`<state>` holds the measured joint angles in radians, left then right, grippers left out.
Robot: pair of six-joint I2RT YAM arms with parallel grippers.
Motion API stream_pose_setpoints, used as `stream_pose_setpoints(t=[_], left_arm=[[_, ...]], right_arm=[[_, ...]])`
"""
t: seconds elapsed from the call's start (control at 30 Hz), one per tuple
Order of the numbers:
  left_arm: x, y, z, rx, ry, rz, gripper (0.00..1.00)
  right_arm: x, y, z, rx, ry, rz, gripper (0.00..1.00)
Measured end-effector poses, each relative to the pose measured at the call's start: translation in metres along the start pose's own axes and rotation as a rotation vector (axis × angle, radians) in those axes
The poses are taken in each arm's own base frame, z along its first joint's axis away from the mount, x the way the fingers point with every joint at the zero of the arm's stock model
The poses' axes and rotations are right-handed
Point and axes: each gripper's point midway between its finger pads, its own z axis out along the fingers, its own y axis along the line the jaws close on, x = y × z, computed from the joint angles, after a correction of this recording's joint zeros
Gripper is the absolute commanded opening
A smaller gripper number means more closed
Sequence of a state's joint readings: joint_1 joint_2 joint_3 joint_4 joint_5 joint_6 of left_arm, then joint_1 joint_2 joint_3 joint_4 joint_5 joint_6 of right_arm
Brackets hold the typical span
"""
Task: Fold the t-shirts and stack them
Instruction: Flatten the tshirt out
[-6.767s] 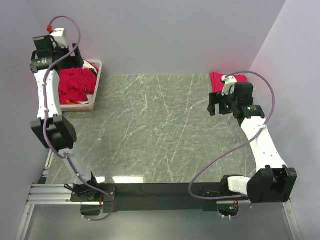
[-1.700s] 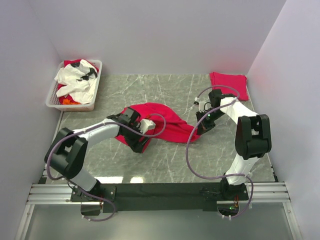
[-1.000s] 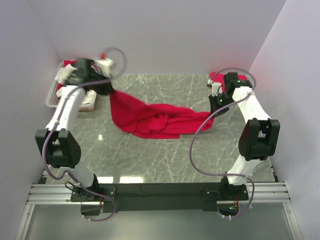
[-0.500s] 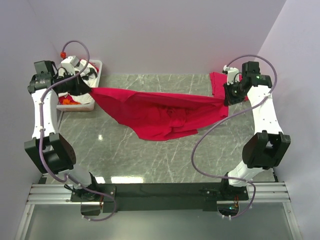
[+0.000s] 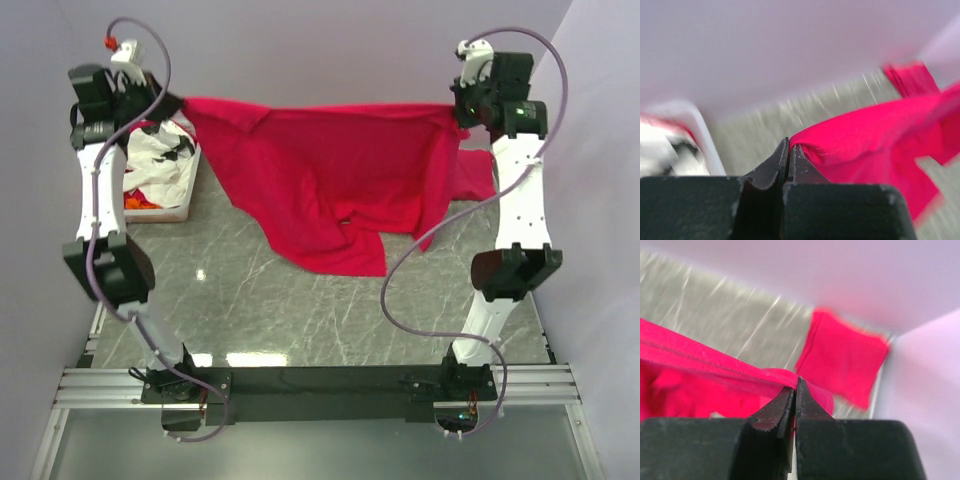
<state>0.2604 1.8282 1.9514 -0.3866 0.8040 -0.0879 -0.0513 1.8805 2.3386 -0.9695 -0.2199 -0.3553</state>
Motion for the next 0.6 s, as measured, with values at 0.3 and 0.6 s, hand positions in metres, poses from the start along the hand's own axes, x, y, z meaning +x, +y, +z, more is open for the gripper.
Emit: stream_pose_setpoints(t=[0.3,0.6], left_arm=[[-0.110,0.020,0.027,-0.052,-0.316,0.067,0.01],[-0.129,-0.042,-0.076,-0.082,-0.395,0.128,0.00]], right_arm=[[-0.072,-0.019,0.010,0.182,-0.259,-0.040,0.00],[-0.104,-0.013,-0.093,0.232,-0.420,-0.091,0.00]])
